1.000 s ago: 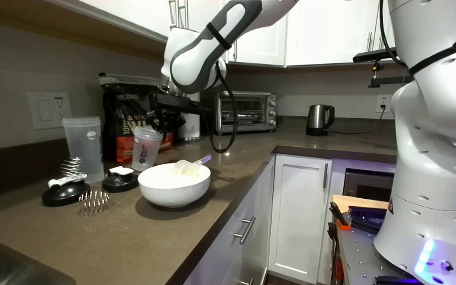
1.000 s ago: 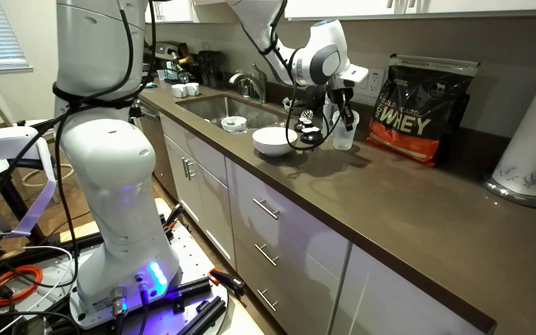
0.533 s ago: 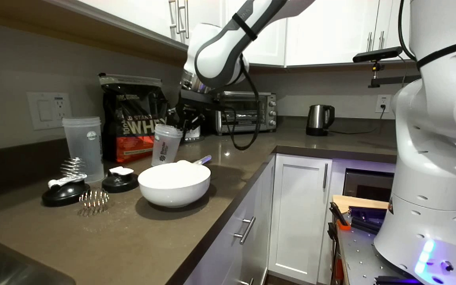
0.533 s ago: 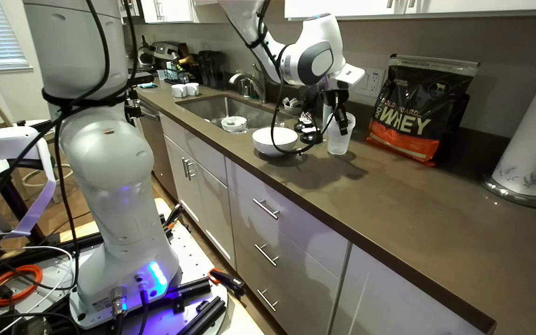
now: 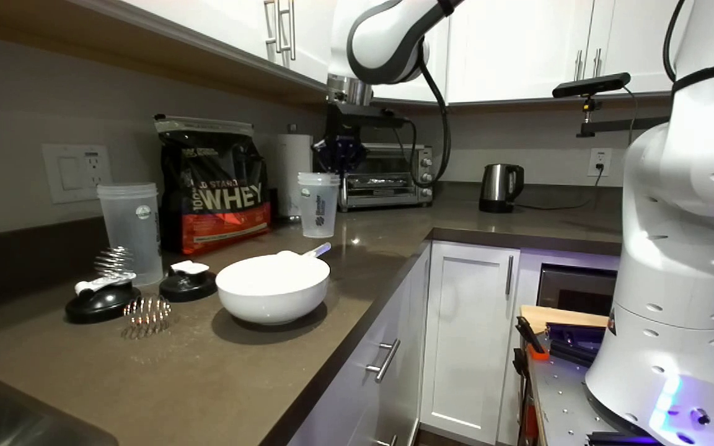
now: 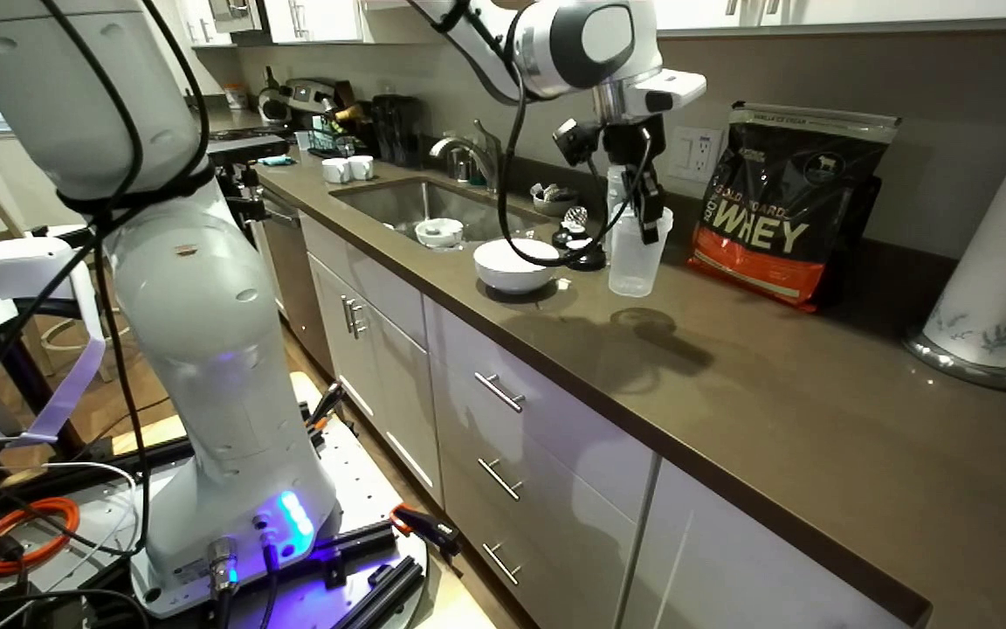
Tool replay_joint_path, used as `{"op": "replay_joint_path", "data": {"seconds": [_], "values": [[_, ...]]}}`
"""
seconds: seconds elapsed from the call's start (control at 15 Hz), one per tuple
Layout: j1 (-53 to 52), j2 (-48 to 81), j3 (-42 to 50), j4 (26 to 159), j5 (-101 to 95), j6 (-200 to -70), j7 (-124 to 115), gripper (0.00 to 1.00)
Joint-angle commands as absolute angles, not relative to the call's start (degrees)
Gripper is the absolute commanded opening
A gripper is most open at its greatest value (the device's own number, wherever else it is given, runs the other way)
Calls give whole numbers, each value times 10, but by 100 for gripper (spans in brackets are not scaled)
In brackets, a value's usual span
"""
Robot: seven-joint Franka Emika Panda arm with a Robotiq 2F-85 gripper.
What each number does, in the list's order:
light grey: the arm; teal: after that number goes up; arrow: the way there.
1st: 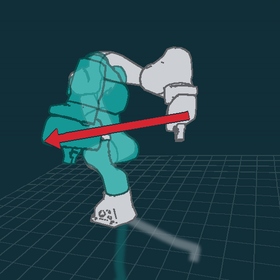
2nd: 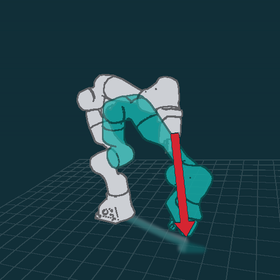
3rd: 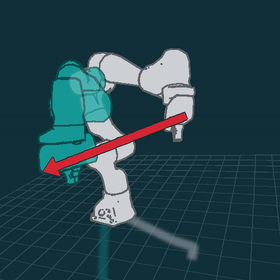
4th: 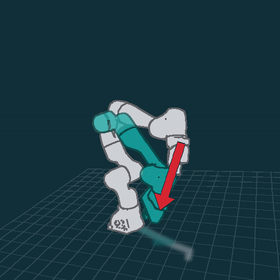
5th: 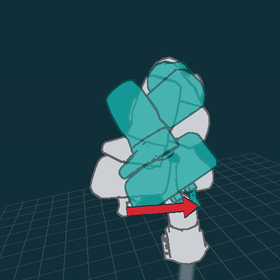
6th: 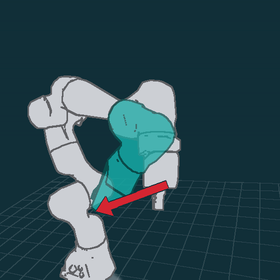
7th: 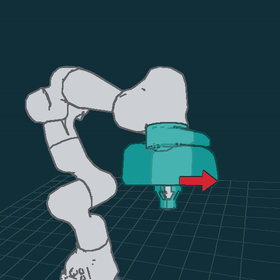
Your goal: Move the cup from right to left.
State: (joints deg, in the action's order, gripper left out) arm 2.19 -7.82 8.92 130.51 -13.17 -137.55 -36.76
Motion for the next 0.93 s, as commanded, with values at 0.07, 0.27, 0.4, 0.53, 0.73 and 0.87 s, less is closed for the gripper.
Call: {"op": "replay_joint_path", "data": {"seconds": [0.07,0.27,0.4,0.53,0.73,0.87], "values": [[68,-102,63,1292,-179,-1293,-337,2],[83,-89,59,1296,-208,-1303,-349,2],[92,-73,62,1301,-223,-1320,-357,2],[97,-63,69,1306,-221,-1332,-356,2],[102,-50,79,1314,-198,-1370,-352,2],[105,-43,84,1318,-197,-1392,-352,2]]}}
